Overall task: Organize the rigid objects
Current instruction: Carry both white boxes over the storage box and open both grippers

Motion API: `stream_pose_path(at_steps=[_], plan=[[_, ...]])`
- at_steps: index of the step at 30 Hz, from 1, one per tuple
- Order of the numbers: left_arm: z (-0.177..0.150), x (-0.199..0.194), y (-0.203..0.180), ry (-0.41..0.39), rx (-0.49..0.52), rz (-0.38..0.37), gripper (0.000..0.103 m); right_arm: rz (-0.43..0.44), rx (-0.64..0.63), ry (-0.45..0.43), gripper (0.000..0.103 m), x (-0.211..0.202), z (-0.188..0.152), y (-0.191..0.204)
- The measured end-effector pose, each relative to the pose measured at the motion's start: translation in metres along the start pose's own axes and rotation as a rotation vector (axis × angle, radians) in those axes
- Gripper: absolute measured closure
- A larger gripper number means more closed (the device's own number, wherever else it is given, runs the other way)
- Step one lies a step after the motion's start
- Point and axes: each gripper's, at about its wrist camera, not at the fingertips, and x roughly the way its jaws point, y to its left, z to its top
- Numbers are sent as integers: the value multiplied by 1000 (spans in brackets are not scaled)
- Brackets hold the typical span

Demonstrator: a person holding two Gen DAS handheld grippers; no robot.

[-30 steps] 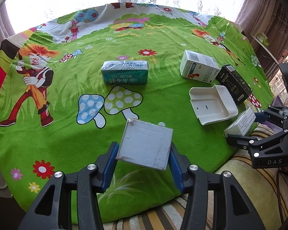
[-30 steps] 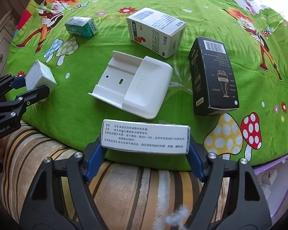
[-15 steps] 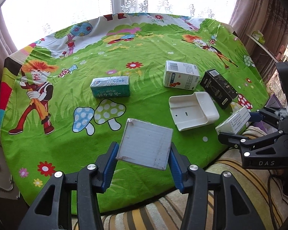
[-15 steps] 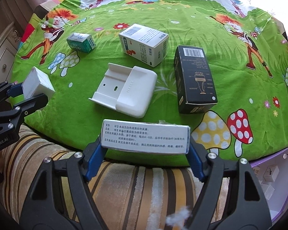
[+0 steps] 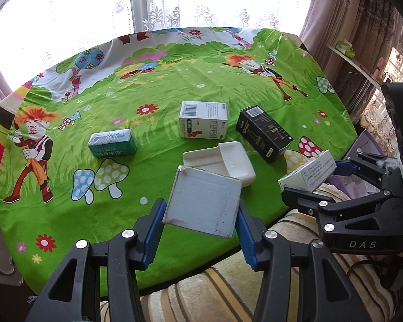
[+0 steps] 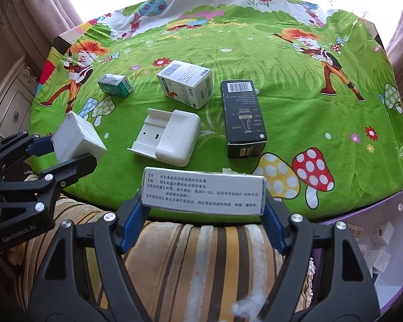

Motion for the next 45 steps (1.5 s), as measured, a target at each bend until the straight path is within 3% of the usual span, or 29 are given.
stream_pose_path(at_steps=[19,45], plan=[[14,-7,-93,-27,114,-100,52,-54,151,-85,25,-63,-43,-82],[15,-5,-226,6,314,-273,52,-244,336,-130,25,-120,-109,-198]])
